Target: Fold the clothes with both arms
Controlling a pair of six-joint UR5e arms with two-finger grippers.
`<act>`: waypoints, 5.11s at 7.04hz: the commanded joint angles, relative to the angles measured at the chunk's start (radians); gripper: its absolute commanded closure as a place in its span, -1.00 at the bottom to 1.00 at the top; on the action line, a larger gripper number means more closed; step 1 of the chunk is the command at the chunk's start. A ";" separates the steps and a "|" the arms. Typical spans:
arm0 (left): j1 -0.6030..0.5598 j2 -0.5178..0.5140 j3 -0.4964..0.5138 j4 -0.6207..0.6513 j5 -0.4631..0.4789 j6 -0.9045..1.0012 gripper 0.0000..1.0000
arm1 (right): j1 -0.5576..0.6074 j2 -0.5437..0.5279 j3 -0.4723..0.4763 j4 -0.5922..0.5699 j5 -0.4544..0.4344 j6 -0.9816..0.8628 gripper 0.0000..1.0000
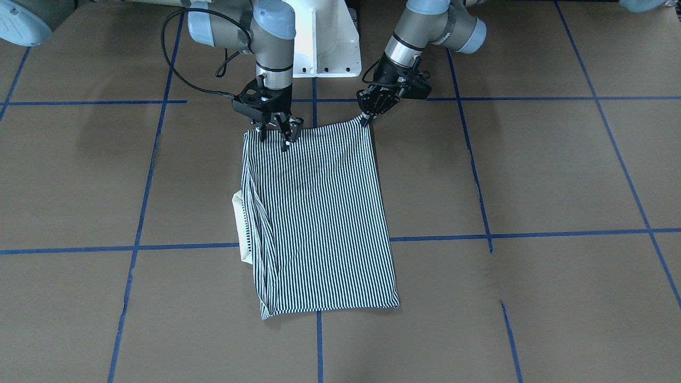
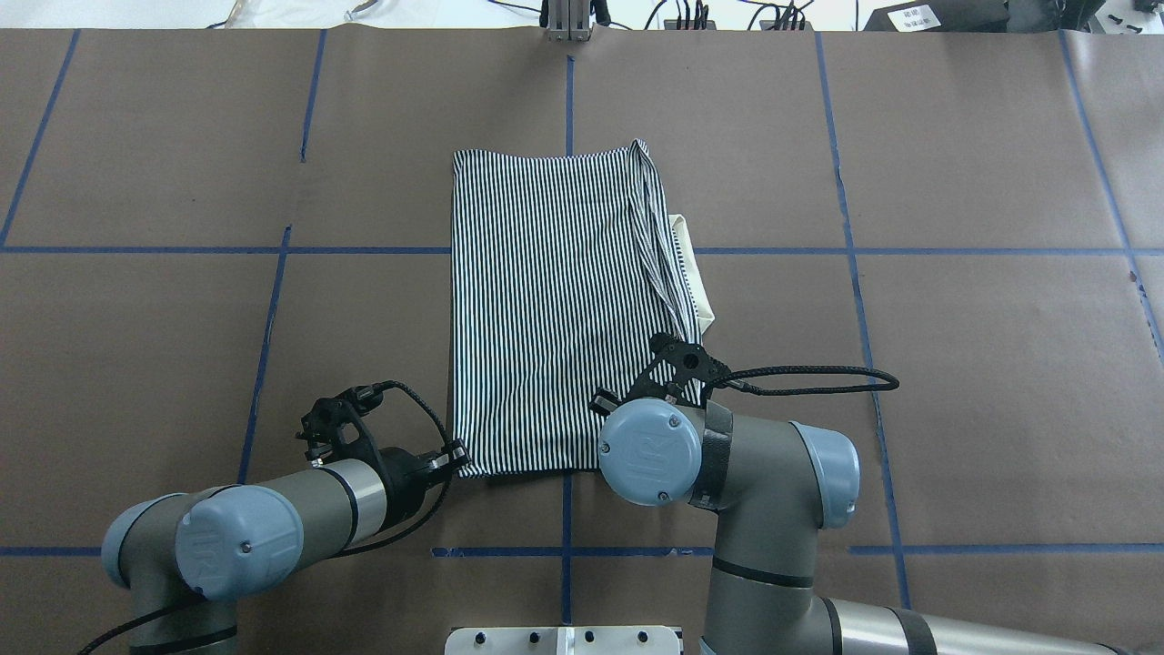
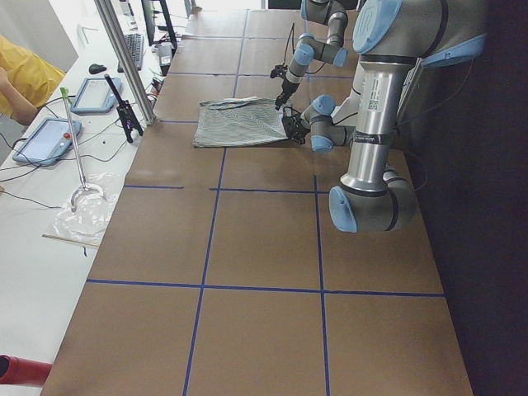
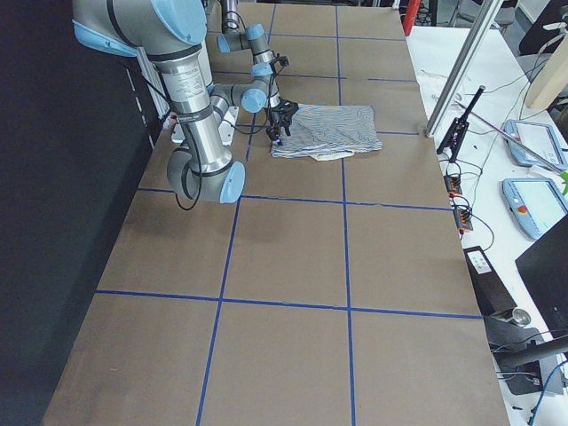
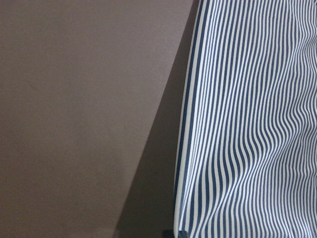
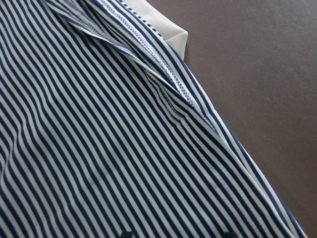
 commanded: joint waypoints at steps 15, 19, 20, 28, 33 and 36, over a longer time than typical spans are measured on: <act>0.000 0.000 0.000 0.000 0.000 0.000 1.00 | 0.000 0.003 -0.023 0.006 0.001 -0.006 1.00; -0.006 0.005 -0.088 0.024 -0.062 0.015 1.00 | 0.006 -0.004 0.091 -0.002 0.001 -0.006 1.00; -0.011 0.008 -0.169 0.103 -0.083 0.015 1.00 | 0.010 -0.030 0.174 -0.018 0.001 -0.006 1.00; -0.237 -0.180 -0.268 0.525 -0.195 0.259 1.00 | 0.071 0.047 0.287 -0.244 0.003 -0.027 1.00; -0.392 -0.260 0.131 0.300 -0.201 0.365 1.00 | 0.214 0.244 -0.260 0.120 0.003 -0.093 1.00; -0.394 -0.276 0.231 0.236 -0.198 0.377 1.00 | 0.233 0.276 -0.401 0.202 0.006 -0.119 1.00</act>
